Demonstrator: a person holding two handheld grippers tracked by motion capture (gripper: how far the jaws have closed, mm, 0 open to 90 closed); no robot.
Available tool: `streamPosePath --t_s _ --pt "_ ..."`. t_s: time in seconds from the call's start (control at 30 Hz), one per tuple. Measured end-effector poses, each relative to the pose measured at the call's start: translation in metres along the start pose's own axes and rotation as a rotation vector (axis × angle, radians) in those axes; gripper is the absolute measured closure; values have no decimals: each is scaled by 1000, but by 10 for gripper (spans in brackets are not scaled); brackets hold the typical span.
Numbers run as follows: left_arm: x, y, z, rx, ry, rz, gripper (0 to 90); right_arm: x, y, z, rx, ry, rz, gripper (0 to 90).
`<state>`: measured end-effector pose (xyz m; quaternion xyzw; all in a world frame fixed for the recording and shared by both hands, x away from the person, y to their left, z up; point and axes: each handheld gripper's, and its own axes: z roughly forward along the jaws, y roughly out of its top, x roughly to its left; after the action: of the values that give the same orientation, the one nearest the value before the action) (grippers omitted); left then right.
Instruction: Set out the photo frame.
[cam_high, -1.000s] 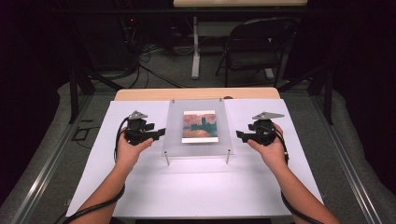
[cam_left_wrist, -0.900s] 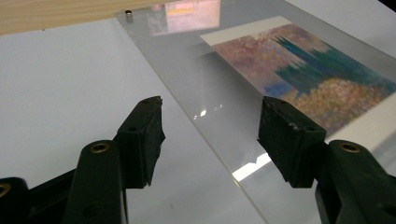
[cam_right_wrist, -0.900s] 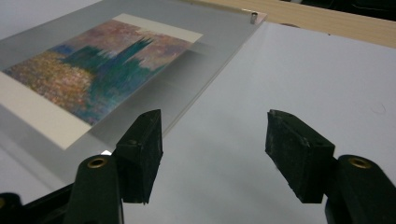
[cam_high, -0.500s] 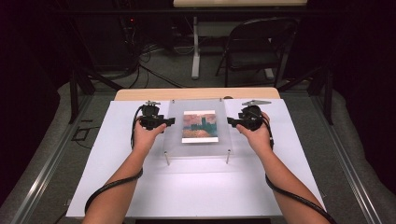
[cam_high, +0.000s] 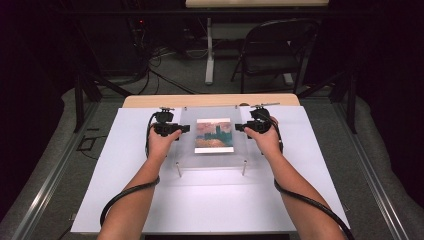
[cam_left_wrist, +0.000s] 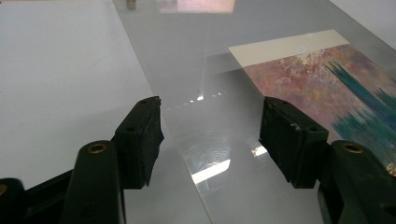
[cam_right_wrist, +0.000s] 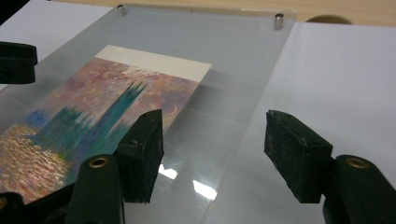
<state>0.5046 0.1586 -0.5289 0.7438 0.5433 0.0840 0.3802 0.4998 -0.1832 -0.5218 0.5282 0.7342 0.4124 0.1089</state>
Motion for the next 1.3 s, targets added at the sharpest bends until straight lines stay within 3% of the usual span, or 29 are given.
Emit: streamPosePath --t_s 0.33,0.6,0.8,0.9,0.97,1.3 --pt "3 -4 5 18 -49 -43 311 0 -2 11 80 29 41 370" --pt "5 -6 6 19 -75 -64 287 -2 -5 17 79 67 97 306" --pt "5 -7 9 27 -94 -82 216 -5 -7 20 91 107 153 297" --pt "5 -8 10 24 -100 -95 215 -4 -8 21 89 115 159 283" --pt "6 -9 11 32 -133 -114 215 -4 -8 23 87 120 167 271" --pt "8 -9 10 34 -139 -117 240 -3 -9 23 80 126 154 272"
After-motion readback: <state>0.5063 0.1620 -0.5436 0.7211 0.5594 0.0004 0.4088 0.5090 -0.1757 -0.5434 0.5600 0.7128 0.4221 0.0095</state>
